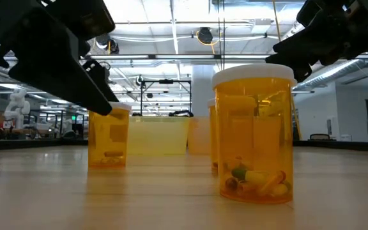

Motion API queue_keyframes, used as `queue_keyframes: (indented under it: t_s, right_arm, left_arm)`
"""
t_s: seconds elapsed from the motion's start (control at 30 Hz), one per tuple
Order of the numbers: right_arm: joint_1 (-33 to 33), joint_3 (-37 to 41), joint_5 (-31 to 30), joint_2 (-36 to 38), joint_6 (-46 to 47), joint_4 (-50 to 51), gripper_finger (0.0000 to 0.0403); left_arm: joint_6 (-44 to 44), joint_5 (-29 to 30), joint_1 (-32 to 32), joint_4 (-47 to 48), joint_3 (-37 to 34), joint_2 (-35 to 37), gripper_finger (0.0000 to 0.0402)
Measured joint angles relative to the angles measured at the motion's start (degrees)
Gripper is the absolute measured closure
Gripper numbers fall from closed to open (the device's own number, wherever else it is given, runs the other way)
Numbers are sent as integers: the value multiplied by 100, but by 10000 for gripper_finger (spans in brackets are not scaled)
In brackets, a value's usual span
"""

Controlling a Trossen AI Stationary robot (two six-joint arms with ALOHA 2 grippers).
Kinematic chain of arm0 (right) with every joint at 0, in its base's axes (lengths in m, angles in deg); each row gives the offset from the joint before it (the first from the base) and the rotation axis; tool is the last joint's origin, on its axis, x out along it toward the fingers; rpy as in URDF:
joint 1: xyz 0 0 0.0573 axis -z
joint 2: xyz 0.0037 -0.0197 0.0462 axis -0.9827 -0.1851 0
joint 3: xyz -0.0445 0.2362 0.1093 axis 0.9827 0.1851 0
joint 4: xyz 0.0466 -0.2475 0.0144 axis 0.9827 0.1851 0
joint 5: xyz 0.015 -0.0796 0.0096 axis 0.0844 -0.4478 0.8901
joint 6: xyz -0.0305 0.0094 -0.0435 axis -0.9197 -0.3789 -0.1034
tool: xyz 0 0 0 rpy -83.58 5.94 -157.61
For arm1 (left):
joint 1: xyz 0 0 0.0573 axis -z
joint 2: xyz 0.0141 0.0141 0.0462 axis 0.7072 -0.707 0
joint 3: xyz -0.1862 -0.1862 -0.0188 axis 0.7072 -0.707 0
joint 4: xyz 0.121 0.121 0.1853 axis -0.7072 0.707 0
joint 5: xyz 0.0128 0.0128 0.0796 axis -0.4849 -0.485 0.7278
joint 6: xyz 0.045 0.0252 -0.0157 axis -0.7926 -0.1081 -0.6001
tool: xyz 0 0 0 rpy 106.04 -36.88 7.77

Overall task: Pick and place medicine bottles into bin by pill shape (circle, oval)
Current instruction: Put the large orange pill bottle into the yellow bin

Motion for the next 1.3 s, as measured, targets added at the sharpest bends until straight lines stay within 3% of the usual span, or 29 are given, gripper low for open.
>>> queue_keyframes:
  t_s: [0.2, 0.7, 1.07, 1.3]
  right_arm:
    - [2, 0, 0, 0, 0, 23, 255]
    - [2, 0, 2, 0, 31, 63, 255]
    - [9, 0, -15, 0, -190, 177, 255]
    - [82, 0, -658, 2, -928, 124, 255]
  left_arm:
    - [-87, -374, -127, -26, 2, -75, 73]
    - [-435, -446, -173, -266, -1, -80, 194]
    - [-904, -441, -536, -240, 20, 120, 175]
    - [-1632, -562, -1098, -192, 26, 772, 199]
